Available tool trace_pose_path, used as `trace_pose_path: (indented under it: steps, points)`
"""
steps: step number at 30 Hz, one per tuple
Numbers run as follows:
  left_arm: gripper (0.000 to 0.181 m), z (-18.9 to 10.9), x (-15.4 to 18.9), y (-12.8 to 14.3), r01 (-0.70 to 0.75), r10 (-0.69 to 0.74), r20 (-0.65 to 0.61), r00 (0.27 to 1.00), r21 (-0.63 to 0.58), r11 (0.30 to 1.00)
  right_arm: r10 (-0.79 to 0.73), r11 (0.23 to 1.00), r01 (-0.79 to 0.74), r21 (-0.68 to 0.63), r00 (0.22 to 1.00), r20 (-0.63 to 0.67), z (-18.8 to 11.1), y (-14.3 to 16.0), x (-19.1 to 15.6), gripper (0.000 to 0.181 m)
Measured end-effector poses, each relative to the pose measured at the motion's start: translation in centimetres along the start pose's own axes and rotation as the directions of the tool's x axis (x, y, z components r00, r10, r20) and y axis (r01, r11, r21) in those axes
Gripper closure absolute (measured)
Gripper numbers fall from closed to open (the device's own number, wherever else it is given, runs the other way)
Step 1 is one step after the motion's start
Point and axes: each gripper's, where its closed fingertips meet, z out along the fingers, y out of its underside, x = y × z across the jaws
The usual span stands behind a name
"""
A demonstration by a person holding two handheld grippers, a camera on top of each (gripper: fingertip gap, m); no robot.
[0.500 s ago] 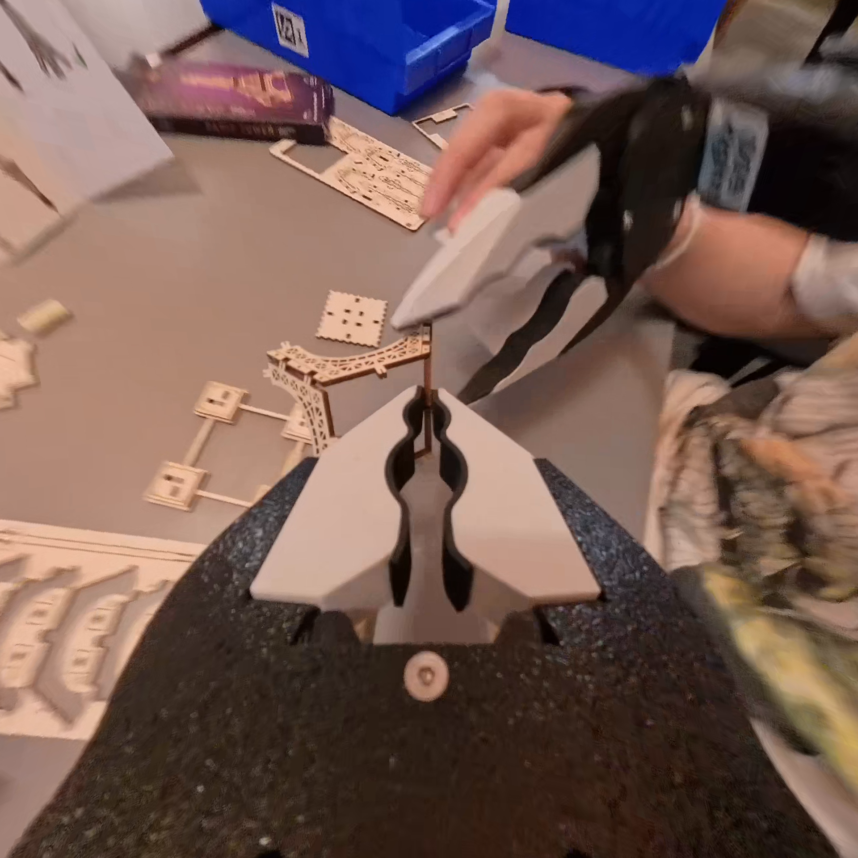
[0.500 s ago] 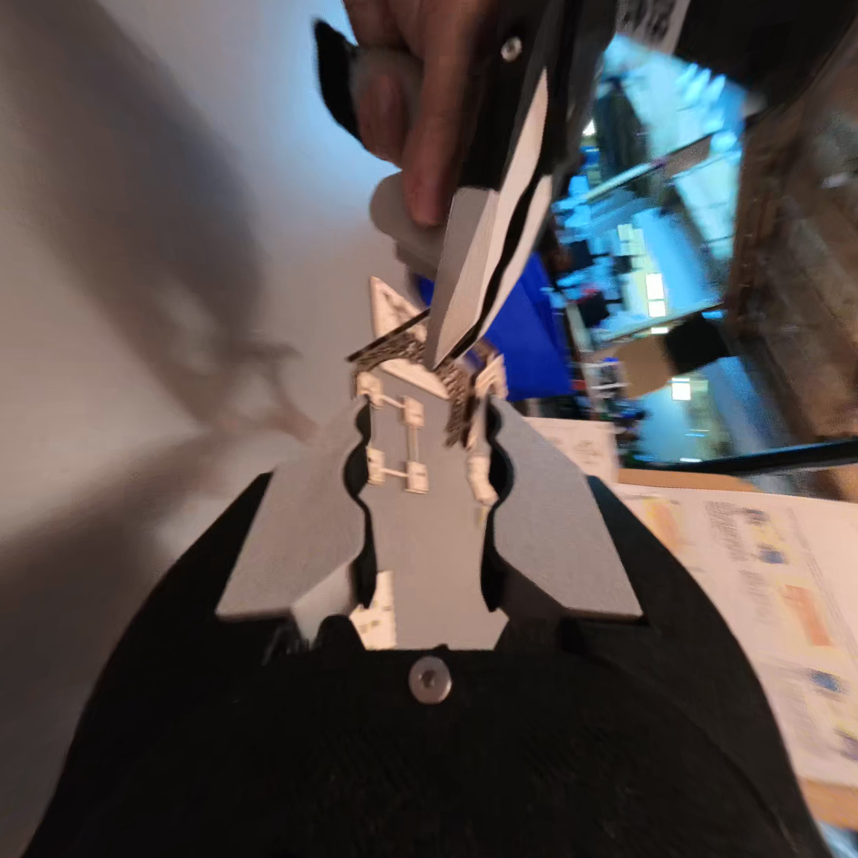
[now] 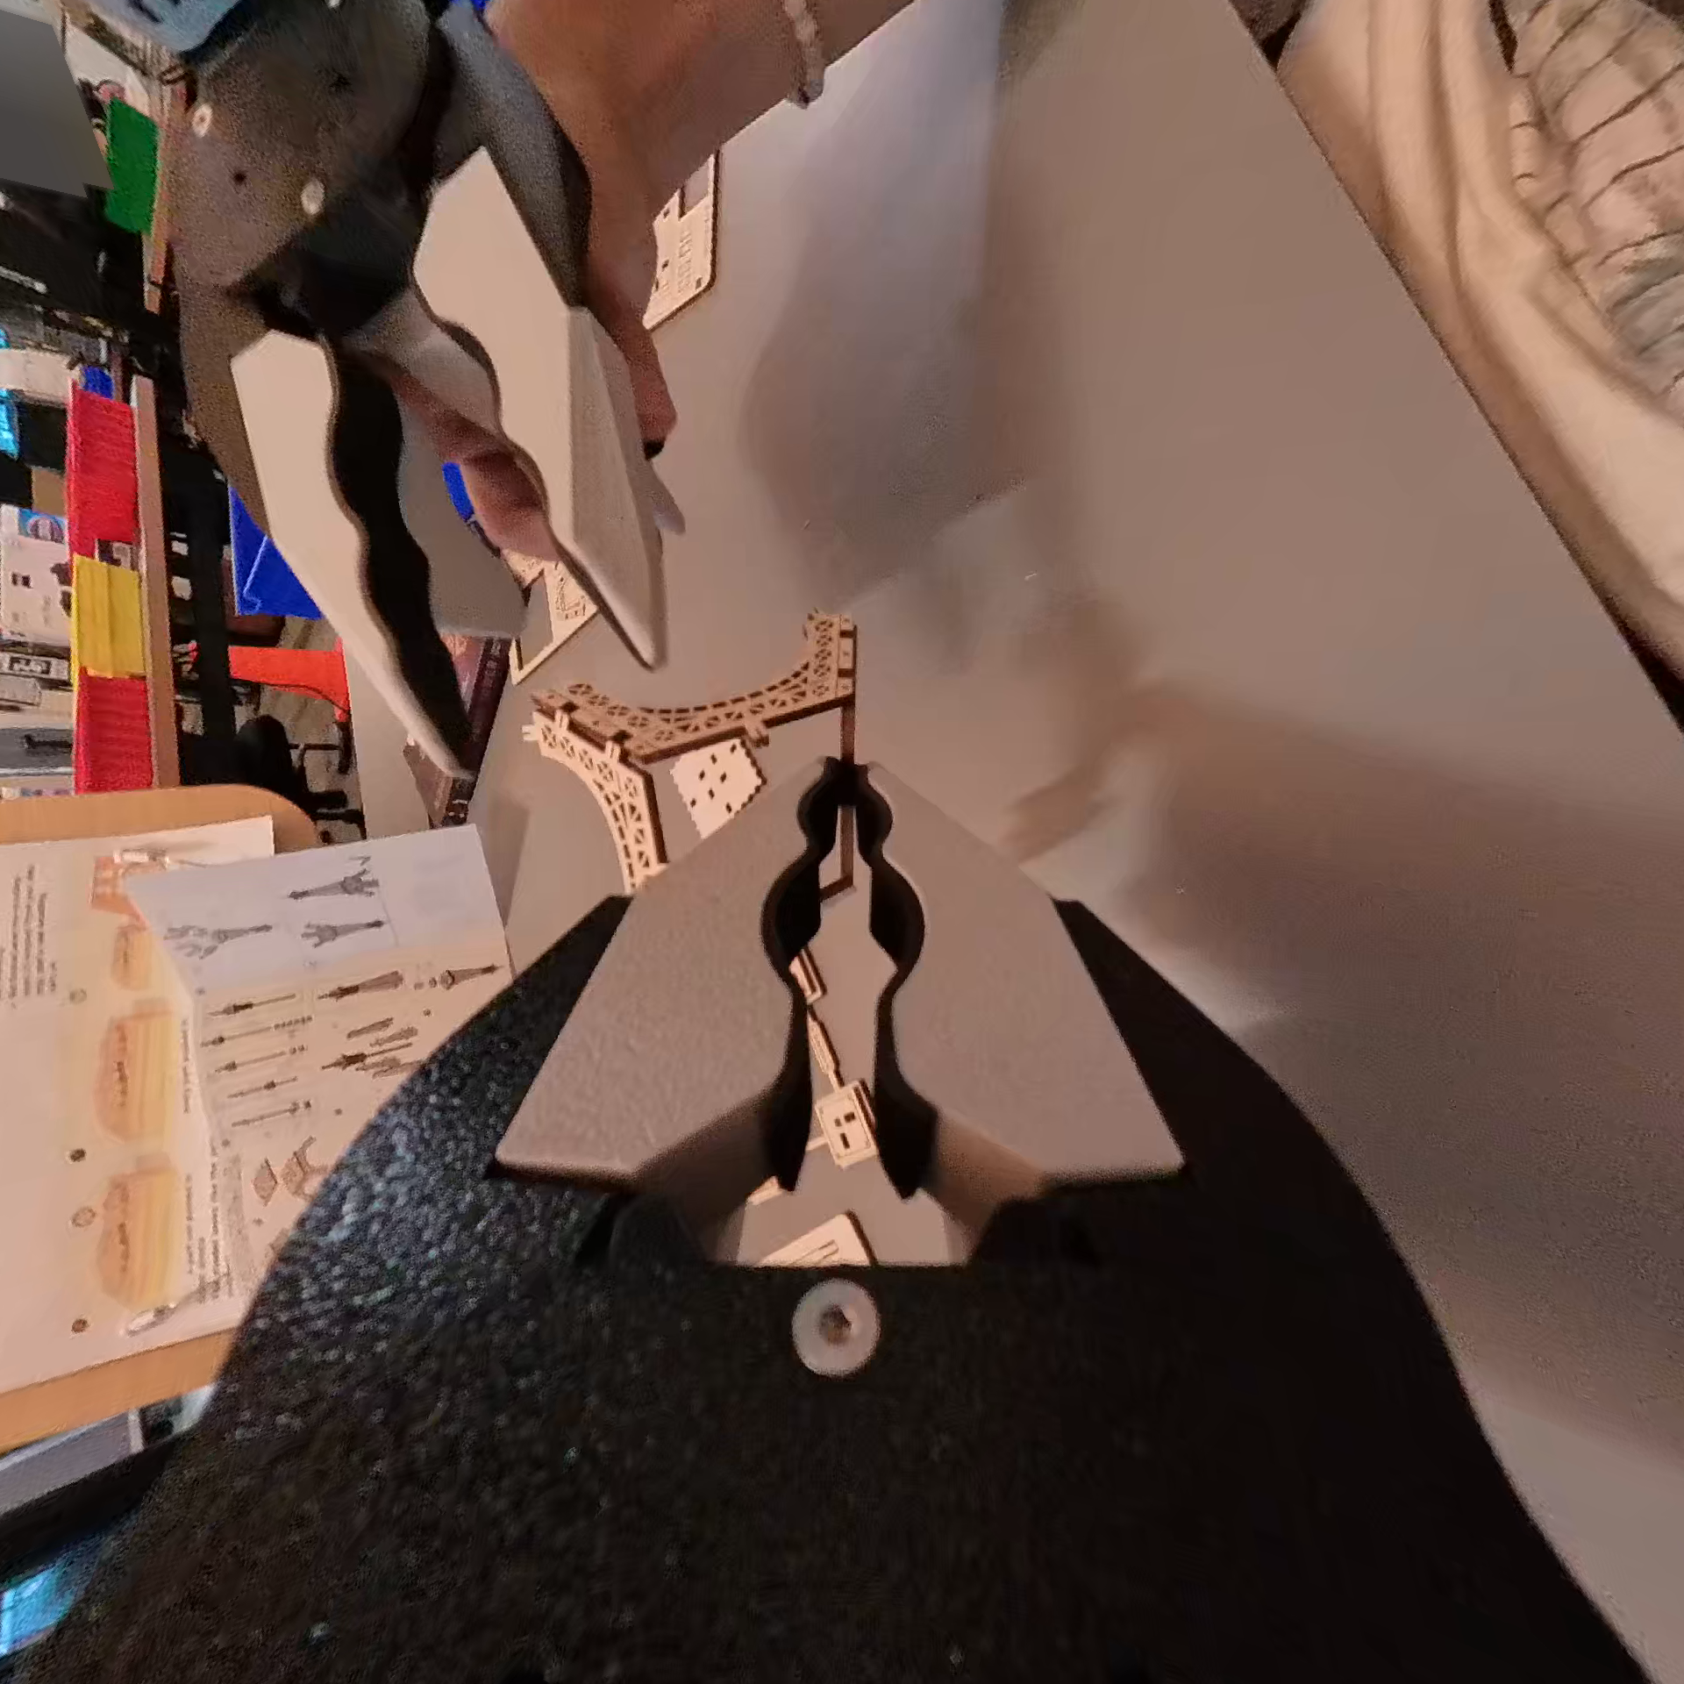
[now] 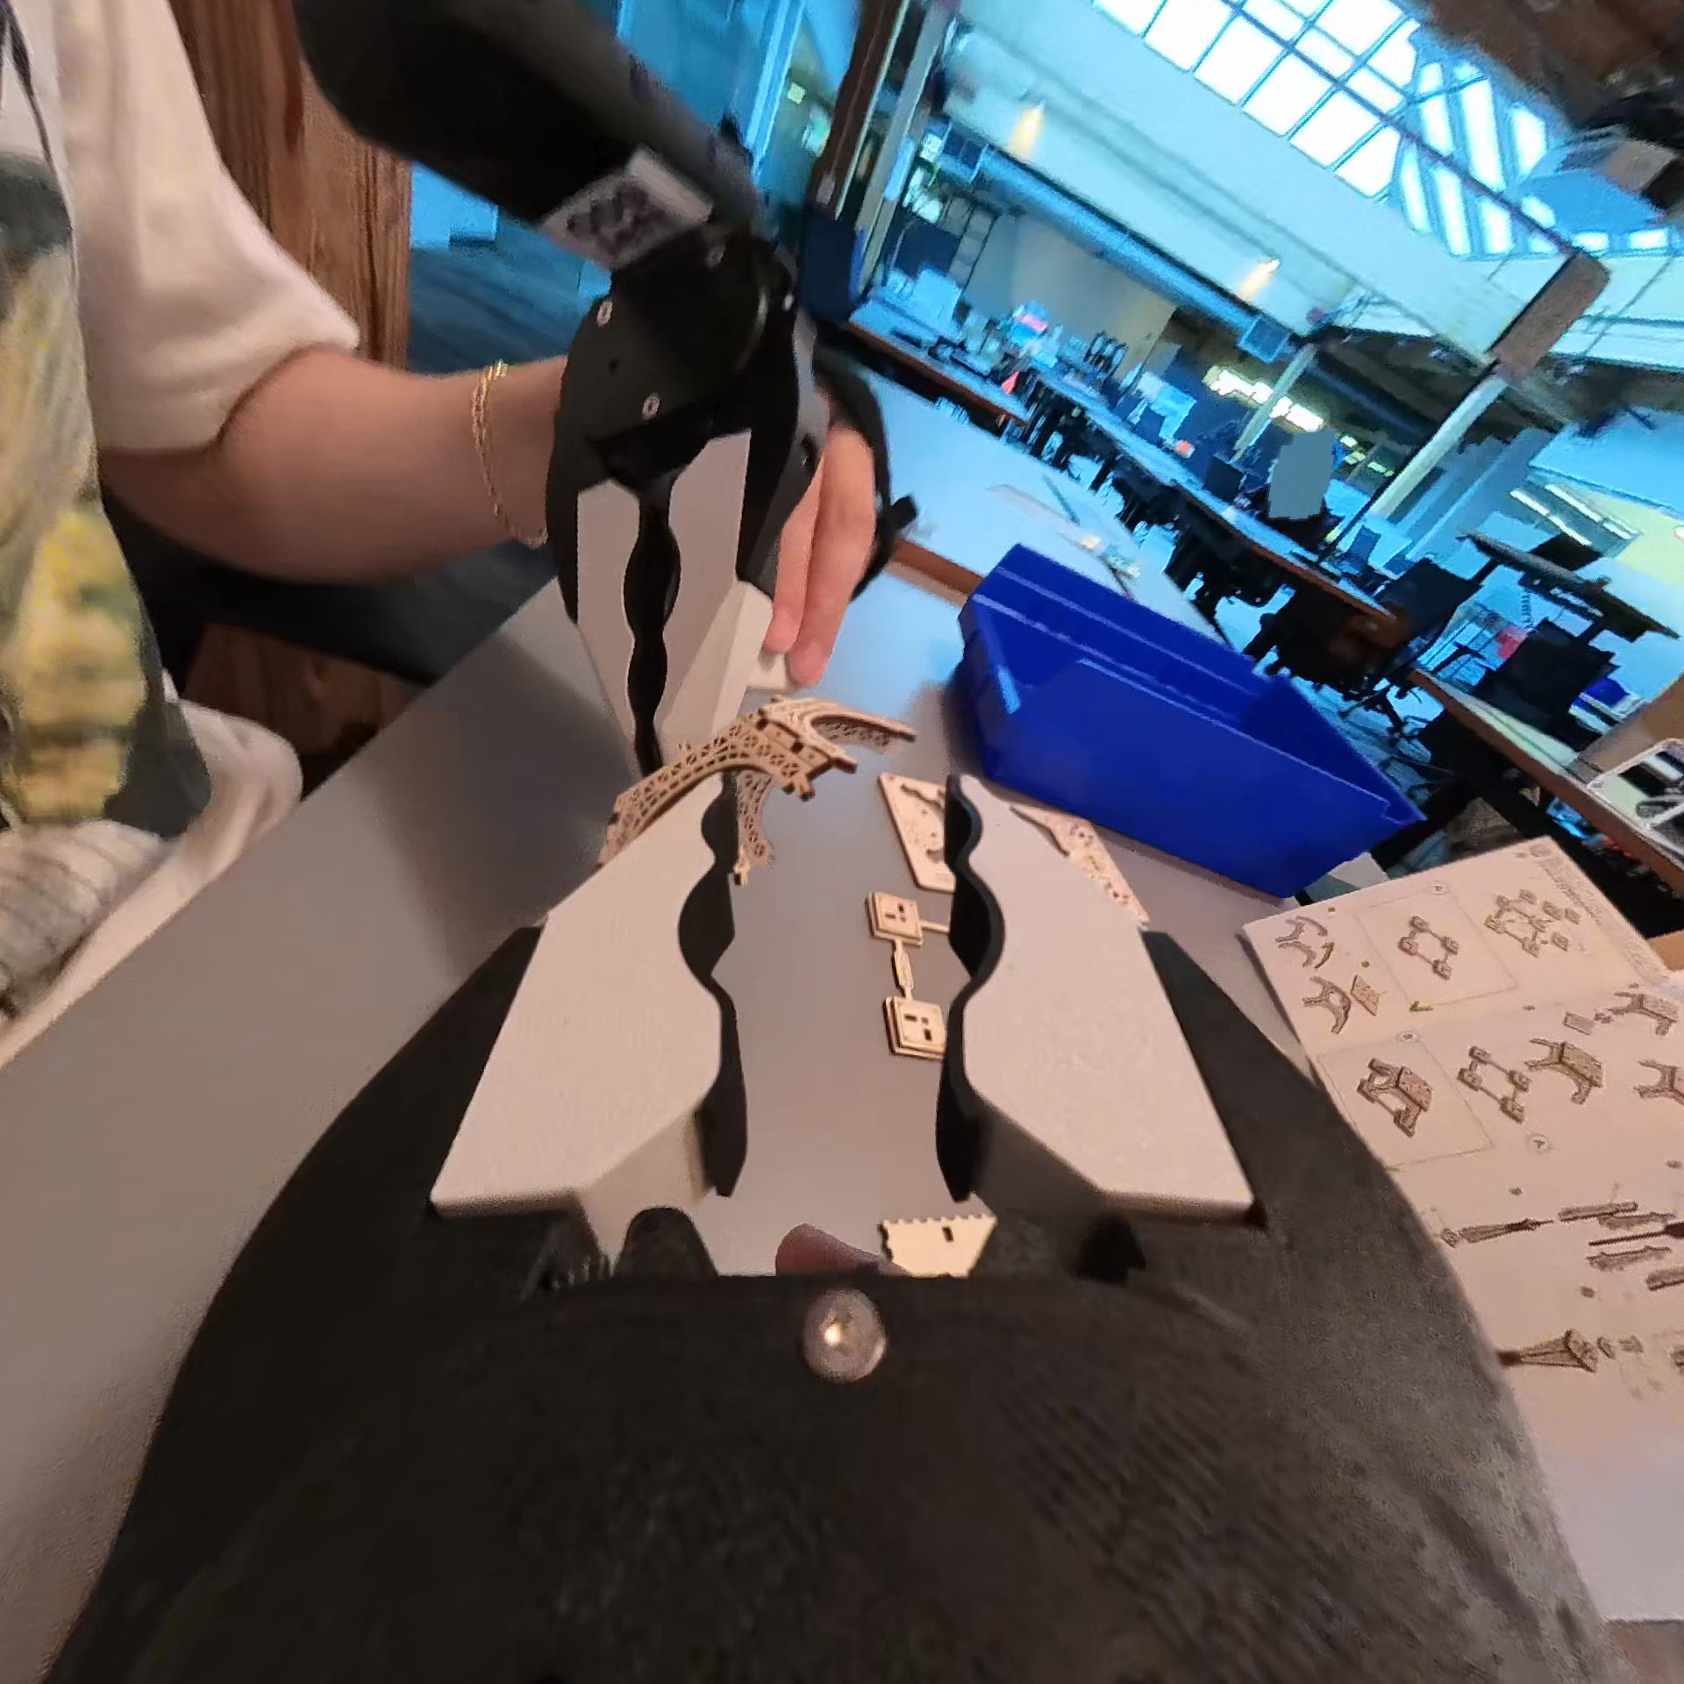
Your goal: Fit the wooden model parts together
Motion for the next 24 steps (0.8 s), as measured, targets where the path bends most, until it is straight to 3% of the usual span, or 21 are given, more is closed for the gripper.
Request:
trace_pose_path:
  steps: [8, 12, 14, 21, 24]
  points:
    - [0.181, 0.5, 1.2, -0.9, -0.018, 0.018, -0.066, 0.998, 0.008, 1.0, -0.063, 0.997, 0.069, -0.046, 0.992, 0.106, 0.8, 0.5, -2.2, 0.155]
    - [0.181, 0.5, 1.5, -1.2, -0.014, 0.015, -0.086, 0.996, 0.02, 1.0, 0.023, 1.0, -0.025, 0.009, 0.983, 0.183, 0.7, -0.3, -3.3, 0.141]
    - [0.181, 0.6, 1.4, -1.1, -0.023, 0.024, -0.077, 0.997, 0.01, 1.0, 0.081, 0.993, -0.098, 0.065, 0.971, 0.226, 0.6, -1.2, -3.6, 0.144]
    - [0.181, 0.8, 1.5, -1.4, -0.055, 0.055, -0.078, 0.995, -0.002, 0.998, 0.096, 0.995, -0.099, 0.007, 0.983, 0.153, 0.9, 0.0, -2.4, 0.144]
    - [0.181, 1.1, 1.7, -1.4, -0.059, 0.058, -0.085, 0.995, -0.007, 0.998, 0.094, 0.996, -0.093, -0.012, 0.975, 0.203, 0.9, 0.3, -3.4, 0.15]
